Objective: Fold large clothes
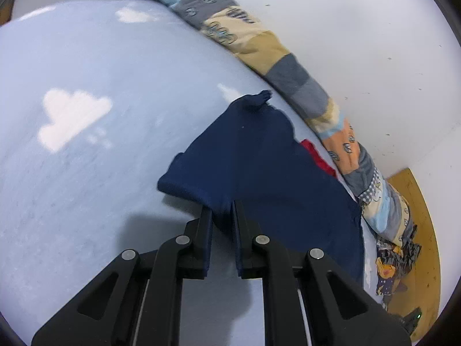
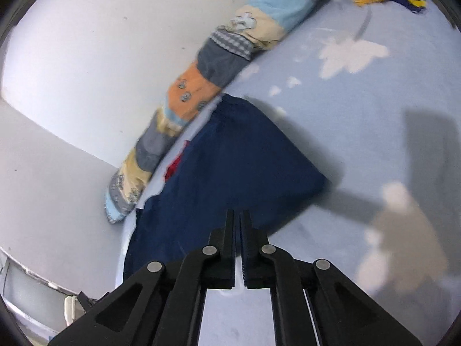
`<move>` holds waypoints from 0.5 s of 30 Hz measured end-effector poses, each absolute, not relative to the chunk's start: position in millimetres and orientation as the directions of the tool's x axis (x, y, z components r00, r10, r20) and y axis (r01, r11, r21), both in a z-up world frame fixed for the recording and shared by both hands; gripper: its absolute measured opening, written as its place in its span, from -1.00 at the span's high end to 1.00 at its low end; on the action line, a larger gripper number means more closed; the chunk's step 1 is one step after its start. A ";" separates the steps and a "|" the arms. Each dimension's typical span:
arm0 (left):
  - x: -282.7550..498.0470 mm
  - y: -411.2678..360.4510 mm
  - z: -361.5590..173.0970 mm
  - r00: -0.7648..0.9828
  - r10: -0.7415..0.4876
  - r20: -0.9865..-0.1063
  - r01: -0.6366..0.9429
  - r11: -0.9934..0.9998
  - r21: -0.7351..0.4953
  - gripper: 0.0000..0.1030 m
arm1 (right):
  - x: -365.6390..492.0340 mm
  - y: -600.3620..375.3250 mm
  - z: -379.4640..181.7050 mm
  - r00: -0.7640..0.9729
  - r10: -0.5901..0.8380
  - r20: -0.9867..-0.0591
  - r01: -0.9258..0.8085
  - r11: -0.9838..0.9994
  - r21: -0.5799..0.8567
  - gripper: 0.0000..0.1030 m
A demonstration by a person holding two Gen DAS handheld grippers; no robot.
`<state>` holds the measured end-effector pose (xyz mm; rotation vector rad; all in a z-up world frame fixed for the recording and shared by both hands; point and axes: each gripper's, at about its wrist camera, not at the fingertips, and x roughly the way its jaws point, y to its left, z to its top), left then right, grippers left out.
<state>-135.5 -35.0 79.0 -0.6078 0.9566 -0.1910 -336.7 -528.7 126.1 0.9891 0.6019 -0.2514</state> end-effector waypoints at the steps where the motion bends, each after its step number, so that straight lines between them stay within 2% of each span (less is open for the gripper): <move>1: -134.4 -33.3 74.9 0.561 -0.417 -0.716 -0.119 0.815 -0.568 0.79 | -341.6 -533.4 121.6 0.820 0.083 -0.566 0.456 0.501 0.736 0.81; 2: -132.7 -30.6 69.0 0.534 -0.405 -0.743 -0.151 0.819 -0.554 0.72 | -345.6 -538.8 115.2 0.827 0.094 -0.554 0.458 0.458 0.762 0.78; 3: -132.9 -29.8 66.4 0.526 -0.405 -0.748 -0.165 0.814 -0.556 0.72 | -348.1 -544.6 106.6 0.813 0.097 -0.574 0.489 0.420 0.764 0.61; 4: -133.5 -26.4 63.5 0.529 -0.407 -0.745 -0.175 0.806 -0.565 0.71 | -350.0 -549.2 99.2 0.805 0.101 -0.585 0.509 0.391 0.767 0.52; 5: -133.8 -24.9 61.5 0.527 -0.399 -0.750 -0.184 0.808 -0.560 0.58 | -352.8 -554.3 91.0 0.805 0.109 -0.583 0.517 0.353 0.780 0.45; 7: -131.8 -23.8 56.0 0.521 -0.412 -0.747 -0.193 0.797 -0.573 0.24 | -357.3 -564.5 78.4 0.815 0.109 -0.569 0.522 0.288 0.803 0.45; 8: -129.8 -25.0 53.0 0.515 -0.421 -0.747 -0.196 0.790 -0.580 0.01 | -357.6 -568.9 74.6 0.820 0.104 -0.563 0.522 0.269 0.809 0.42; 9: -127.0 -27.2 50.2 0.511 -0.420 -0.750 -0.203 0.789 -0.580 -0.07 | -356.0 -573.3 69.6 0.821 0.103 -0.562 0.524 0.253 0.813 0.25; 11: -121.6 -31.9 43.7 0.508 -0.427 -0.748 -0.204 0.784 -0.586 -0.10 | -351.7 -578.2 60.5 0.824 0.096 -0.558 0.528 0.225 0.819 0.09; 15: -104.6 -45.0 40.0 0.525 -0.410 -0.746 -0.169 0.808 -0.564 -0.17 | -325.6 -580.9 53.2 0.829 0.085 -0.553 0.515 0.269 0.814 0.09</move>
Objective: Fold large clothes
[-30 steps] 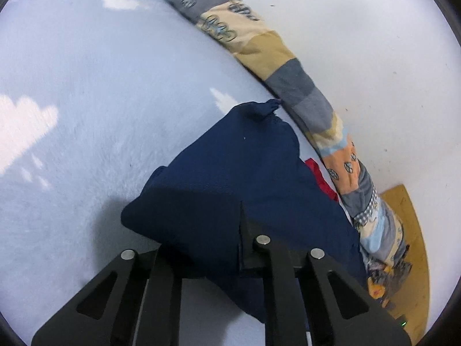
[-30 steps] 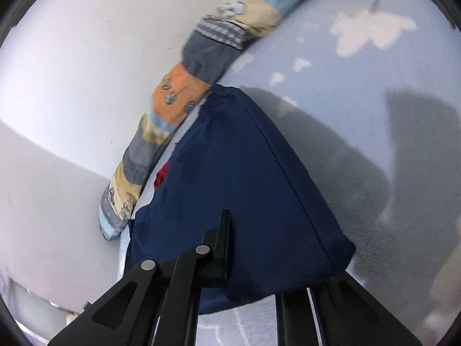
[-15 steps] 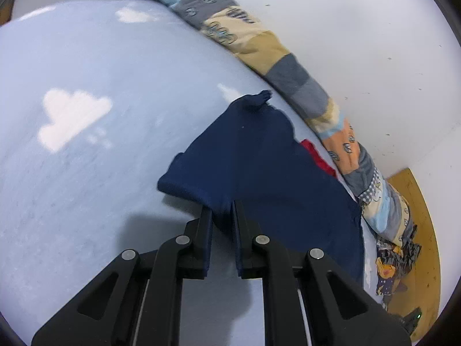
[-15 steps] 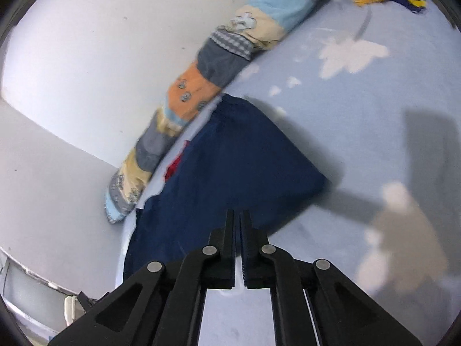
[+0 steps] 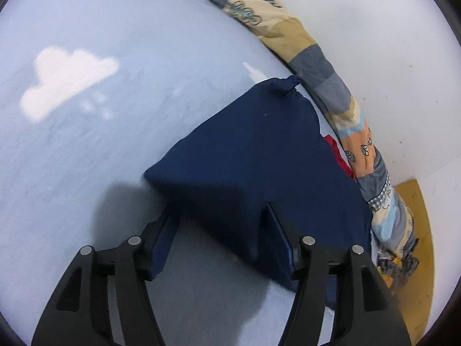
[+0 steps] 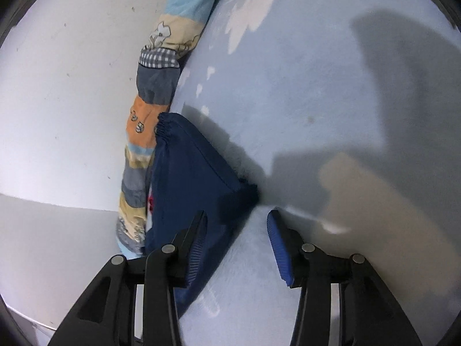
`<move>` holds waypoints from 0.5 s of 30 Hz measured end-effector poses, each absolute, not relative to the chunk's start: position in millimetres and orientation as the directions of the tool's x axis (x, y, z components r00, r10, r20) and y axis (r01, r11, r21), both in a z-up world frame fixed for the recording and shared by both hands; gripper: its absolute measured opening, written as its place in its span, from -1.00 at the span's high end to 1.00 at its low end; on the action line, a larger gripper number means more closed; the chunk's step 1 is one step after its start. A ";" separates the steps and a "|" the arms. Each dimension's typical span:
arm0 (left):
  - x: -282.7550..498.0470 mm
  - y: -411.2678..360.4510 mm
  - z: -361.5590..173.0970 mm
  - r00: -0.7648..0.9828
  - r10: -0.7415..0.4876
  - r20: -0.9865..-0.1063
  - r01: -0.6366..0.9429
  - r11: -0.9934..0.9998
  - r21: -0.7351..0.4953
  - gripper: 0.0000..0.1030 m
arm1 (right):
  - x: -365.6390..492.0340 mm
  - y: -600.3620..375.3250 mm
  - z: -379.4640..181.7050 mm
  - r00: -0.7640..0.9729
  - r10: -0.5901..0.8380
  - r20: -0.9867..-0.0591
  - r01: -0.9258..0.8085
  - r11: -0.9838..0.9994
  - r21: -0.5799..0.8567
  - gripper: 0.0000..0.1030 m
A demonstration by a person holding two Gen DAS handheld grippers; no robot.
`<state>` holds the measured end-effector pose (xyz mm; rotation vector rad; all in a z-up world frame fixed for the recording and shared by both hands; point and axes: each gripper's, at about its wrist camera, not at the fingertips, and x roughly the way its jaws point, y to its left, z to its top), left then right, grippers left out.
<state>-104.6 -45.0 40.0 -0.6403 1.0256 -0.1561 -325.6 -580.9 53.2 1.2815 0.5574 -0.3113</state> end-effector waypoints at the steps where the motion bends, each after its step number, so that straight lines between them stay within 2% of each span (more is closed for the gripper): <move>1: -97.8 -49.1 39.1 0.527 -0.408 -0.746 -0.160 0.814 -0.559 -0.17 | -314.7 -581.5 54.3 0.837 0.091 -0.539 0.495 0.291 0.818 0.10; 2: -90.7 -52.7 39.1 0.530 -0.406 -0.744 -0.153 0.818 -0.555 -0.20 | -304.9 -581.2 54.2 0.840 0.103 -0.532 0.481 0.312 0.820 0.20; 4: -79.1 -56.8 39.5 0.534 -0.409 -0.740 -0.141 0.820 -0.555 -0.39 | -289.1 -579.5 51.6 0.838 0.115 -0.534 0.470 0.346 0.812 0.39; 5: -75.9 -57.7 39.0 0.534 -0.416 -0.736 -0.136 0.817 -0.560 -0.59 | -283.1 -578.8 48.9 0.840 0.114 -0.531 0.464 0.359 0.810 0.50; 6: -71.4 -60.8 38.9 0.535 -0.423 -0.732 -0.124 0.817 -0.563 -0.70 | -277.8 -578.1 47.9 0.839 0.093 -0.537 0.468 0.380 0.798 0.55; 9: -63.7 -73.9 39.6 0.549 -0.371 -0.749 -0.077 0.870 -0.488 -0.74 | -264.5 -574.5 52.4 0.843 0.074 -0.533 0.453 0.436 0.778 0.58; 11: -62.3 -77.5 38.4 0.552 -0.365 -0.750 -0.058 0.880 -0.471 -0.81 | -257.3 -575.3 53.2 0.842 0.088 -0.532 0.443 0.452 0.775 0.60; 14: -59.1 -81.6 38.7 0.534 -0.348 -0.770 -0.045 0.898 -0.437 -0.82 | -248.3 -576.6 51.1 0.835 0.123 -0.536 0.437 0.443 0.783 0.62; 15: -60.0 -82.6 39.3 0.536 -0.335 -0.775 -0.043 0.906 -0.422 -0.63 | -243.4 -577.0 55.3 0.817 0.128 -0.563 0.453 0.462 0.762 0.67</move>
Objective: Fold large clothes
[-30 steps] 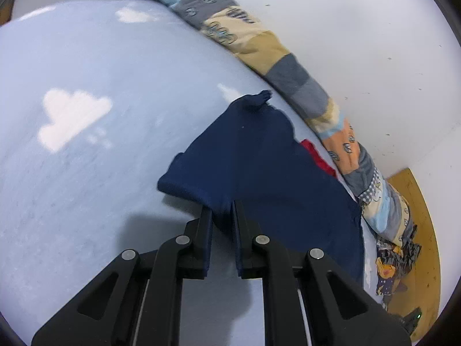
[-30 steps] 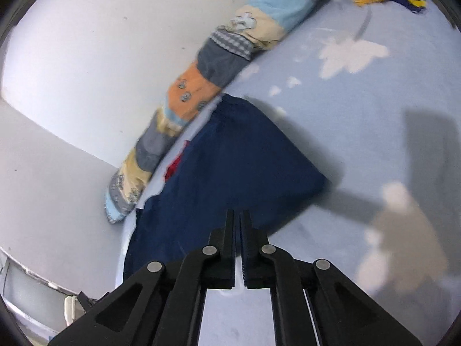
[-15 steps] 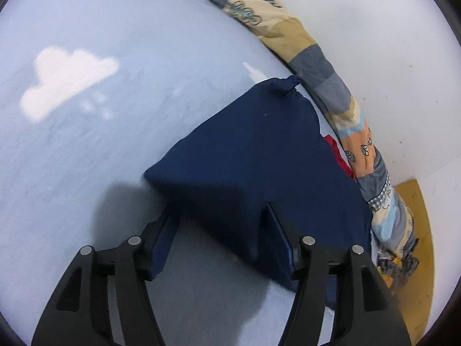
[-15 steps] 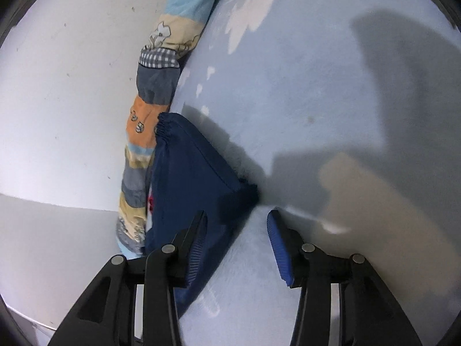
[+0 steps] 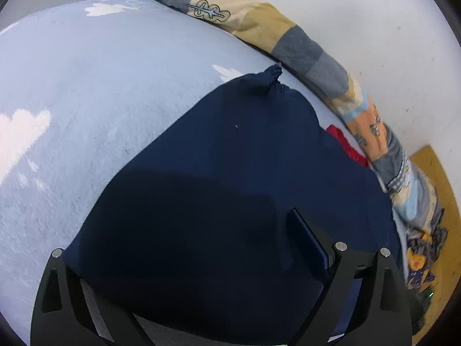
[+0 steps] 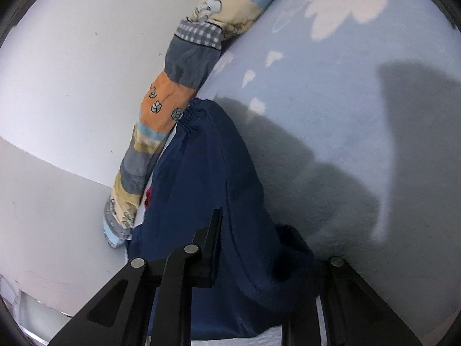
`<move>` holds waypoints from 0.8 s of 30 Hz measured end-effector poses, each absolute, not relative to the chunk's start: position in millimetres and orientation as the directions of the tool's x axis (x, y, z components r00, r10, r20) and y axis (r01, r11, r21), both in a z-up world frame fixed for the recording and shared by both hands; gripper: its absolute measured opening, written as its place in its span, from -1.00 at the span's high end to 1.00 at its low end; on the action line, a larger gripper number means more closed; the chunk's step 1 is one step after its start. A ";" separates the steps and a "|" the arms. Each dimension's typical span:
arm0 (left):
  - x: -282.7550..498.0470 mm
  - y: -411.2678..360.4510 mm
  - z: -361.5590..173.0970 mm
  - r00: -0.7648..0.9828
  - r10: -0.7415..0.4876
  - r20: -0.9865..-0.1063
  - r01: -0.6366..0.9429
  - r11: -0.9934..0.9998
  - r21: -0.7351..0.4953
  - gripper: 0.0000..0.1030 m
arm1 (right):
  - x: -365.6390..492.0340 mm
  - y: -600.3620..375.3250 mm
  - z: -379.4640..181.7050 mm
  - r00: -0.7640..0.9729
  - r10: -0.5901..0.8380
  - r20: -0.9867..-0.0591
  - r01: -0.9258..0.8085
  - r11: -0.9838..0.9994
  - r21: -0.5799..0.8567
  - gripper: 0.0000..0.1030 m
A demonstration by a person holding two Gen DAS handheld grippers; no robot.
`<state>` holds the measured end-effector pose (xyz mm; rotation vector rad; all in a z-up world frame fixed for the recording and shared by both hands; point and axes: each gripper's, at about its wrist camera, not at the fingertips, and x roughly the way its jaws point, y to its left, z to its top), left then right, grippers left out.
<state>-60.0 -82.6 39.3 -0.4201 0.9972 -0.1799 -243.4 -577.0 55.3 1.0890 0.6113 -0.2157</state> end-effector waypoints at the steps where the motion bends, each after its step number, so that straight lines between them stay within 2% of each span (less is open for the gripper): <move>1: -63.8 -82.7 42.8 0.558 -0.284 -0.780 -0.056 0.925 -0.377 -0.36 | -238.3 -573.7 63.1 0.794 0.112 -0.598 0.471 0.510 0.720 0.69; 2: -65.7 -79.8 43.7 0.565 -0.256 -0.785 -0.074 0.931 -0.357 0.07 | -233.0 -567.1 71.9 0.772 0.091 -0.629 0.481 0.564 0.672 0.74; 3: -66.3 -75.5 43.8 0.564 -0.272 -0.780 -0.080 0.922 -0.380 0.26 | -229.1 -559.0 81.9 0.749 0.058 -0.660 0.490 0.621 0.611 0.76; 5: -68.5 -69.6 47.4 0.568 -0.277 -0.775 -0.082 0.918 -0.389 0.50 | -227.4 -549.8 93.4 0.730 0.018 -0.684 0.499 0.670 0.550 0.79; 10: -85.1 -80.5 63.9 0.574 -0.193 -0.796 -0.001 0.972 -0.237 0.63 | -230.6 -516.4 118.0 0.642 -0.117 -0.758 0.515 0.797 0.314 0.82; 11: -89.5 -78.7 66.6 0.572 -0.196 -0.796 0.003 0.971 -0.238 0.65 | -232.3 -513.0 120.1 0.633 -0.125 -0.764 0.515 0.805 0.295 0.82; 18: -127.4 -70.6 79.1 0.546 -0.173 -0.820 0.019 0.981 -0.195 0.66 | -276.6 -492.0 135.1 0.598 -0.124 -0.792 0.512 0.820 0.258 0.82; 24: -181.1 -58.6 86.6 0.551 -0.150 -0.821 0.021 0.986 -0.165 0.64 | -335.2 -474.2 135.1 0.585 -0.106 -0.804 0.530 0.800 0.281 0.82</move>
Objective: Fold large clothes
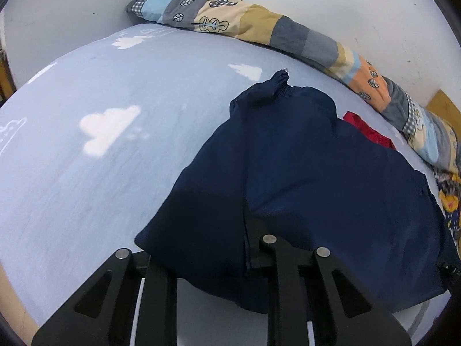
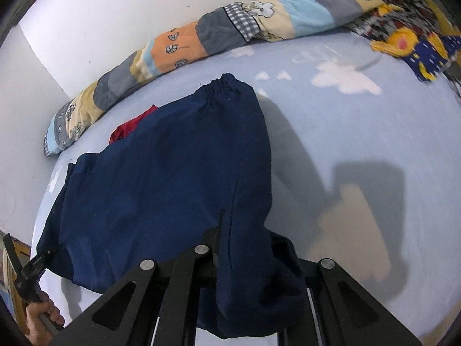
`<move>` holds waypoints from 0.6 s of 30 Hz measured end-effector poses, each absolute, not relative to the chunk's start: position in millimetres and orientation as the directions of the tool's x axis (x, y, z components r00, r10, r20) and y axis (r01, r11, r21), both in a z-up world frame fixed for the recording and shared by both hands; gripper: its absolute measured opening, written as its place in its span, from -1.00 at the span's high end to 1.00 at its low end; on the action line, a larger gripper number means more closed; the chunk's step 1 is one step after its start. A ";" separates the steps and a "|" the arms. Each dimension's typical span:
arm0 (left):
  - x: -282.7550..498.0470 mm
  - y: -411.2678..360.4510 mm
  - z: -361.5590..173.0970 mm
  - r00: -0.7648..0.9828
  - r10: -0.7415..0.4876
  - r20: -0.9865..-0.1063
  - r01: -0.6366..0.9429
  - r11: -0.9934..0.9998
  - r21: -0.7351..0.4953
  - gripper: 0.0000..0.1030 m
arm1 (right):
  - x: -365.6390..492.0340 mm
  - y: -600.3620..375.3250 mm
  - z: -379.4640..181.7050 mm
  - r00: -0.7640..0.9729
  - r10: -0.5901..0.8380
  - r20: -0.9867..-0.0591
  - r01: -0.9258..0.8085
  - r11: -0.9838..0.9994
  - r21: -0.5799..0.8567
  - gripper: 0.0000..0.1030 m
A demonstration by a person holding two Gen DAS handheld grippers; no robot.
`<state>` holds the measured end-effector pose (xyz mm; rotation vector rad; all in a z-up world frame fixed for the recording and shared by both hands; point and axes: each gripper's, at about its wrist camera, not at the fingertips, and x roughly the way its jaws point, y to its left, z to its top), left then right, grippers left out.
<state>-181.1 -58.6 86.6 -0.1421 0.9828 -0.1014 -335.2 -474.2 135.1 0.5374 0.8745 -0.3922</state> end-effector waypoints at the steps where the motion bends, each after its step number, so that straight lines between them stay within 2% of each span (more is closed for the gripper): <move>1: -187.2 -57.3 86.7 0.556 -0.143 -0.819 0.021 0.987 -0.158 0.63 | -343.2 -473.6 133.0 0.584 -0.100 -0.805 0.536 0.793 0.290 0.82; 4: -202.5 -54.1 87.7 0.570 -0.112 -0.814 0.004 0.991 -0.134 0.44 | -364.5 -472.7 121.6 0.582 -0.084 -0.809 0.557 0.765 0.322 0.81; 6: -207.3 -53.5 85.0 0.560 -0.083 -0.824 -0.021 0.993 -0.114 -0.07 | -372.9 -473.9 112.9 0.588 -0.078 -0.805 0.574 0.742 0.347 0.77; 7: -213.3 -52.1 84.1 0.561 -0.078 -0.824 -0.035 0.992 -0.118 -0.08 | -375.8 -475.4 109.0 0.593 -0.074 -0.802 0.578 0.733 0.360 0.75; 9: -224.5 -52.0 87.4 0.573 -0.079 -0.816 -0.041 0.991 -0.124 -0.14 | -382.8 -483.7 99.5 0.606 -0.039 -0.795 0.598 0.681 0.423 0.51; 12: -244.4 -57.6 96.2 0.586 -0.076 -0.807 -0.023 0.994 -0.110 -0.25 | -404.4 -497.0 93.6 0.651 0.012 -0.759 0.626 0.557 0.546 0.41; 14: -257.4 -62.6 100.6 0.590 -0.070 -0.805 -0.002 0.996 -0.088 -0.28 | -417.3 -496.3 99.3 0.644 -0.022 -0.765 0.650 0.543 0.531 0.32; 18: -280.8 -76.0 111.4 0.609 -0.066 -0.790 0.061 0.997 -0.036 -0.29 | -441.5 -481.6 121.1 0.635 -0.138 -0.760 0.685 0.556 0.471 0.30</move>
